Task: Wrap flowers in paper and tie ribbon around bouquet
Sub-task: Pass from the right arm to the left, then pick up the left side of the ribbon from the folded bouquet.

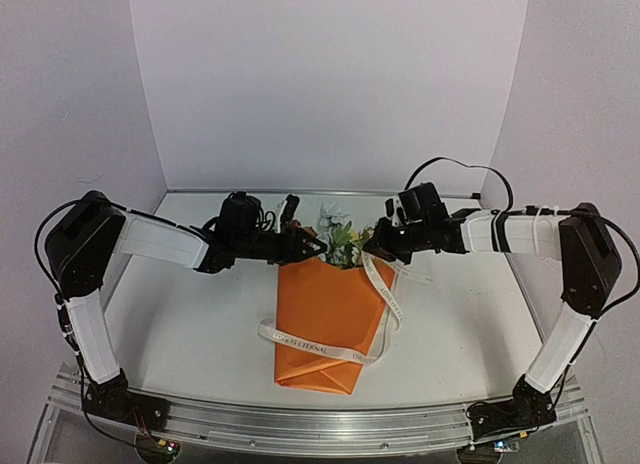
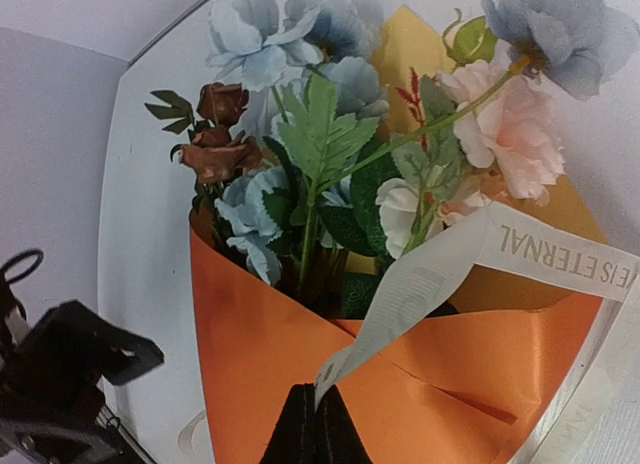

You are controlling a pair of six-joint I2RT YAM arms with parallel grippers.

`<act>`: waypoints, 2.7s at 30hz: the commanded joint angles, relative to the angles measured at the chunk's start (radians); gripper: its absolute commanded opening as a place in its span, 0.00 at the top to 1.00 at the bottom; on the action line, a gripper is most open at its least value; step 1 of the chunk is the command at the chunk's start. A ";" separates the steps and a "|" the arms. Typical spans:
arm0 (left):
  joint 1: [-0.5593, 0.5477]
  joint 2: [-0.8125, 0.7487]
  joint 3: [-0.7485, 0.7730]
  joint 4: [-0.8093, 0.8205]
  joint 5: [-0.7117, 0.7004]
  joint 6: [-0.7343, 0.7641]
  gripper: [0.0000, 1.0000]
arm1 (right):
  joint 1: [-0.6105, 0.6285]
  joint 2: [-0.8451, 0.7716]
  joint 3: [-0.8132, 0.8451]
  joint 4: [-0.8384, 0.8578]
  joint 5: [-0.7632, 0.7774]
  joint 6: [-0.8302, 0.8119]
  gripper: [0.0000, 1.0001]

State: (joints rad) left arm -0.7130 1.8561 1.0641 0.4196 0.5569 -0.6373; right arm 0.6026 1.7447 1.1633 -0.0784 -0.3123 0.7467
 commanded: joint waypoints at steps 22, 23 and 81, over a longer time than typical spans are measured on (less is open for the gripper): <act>0.018 0.307 0.328 0.046 0.319 -0.374 0.23 | 0.151 -0.005 -0.026 0.028 -0.010 -0.232 1.00; 0.018 0.314 0.337 0.035 0.320 -0.375 0.24 | 0.152 -0.005 -0.027 0.028 -0.006 -0.233 1.00; -0.032 0.301 0.402 -0.156 0.078 -0.280 1.00 | 0.391 -0.116 -0.291 -0.357 0.442 0.358 0.48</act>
State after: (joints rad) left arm -0.7410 2.2360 1.4741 0.2554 0.6551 -0.9397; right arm 0.9874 1.5928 0.8684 -0.4244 0.0708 1.0711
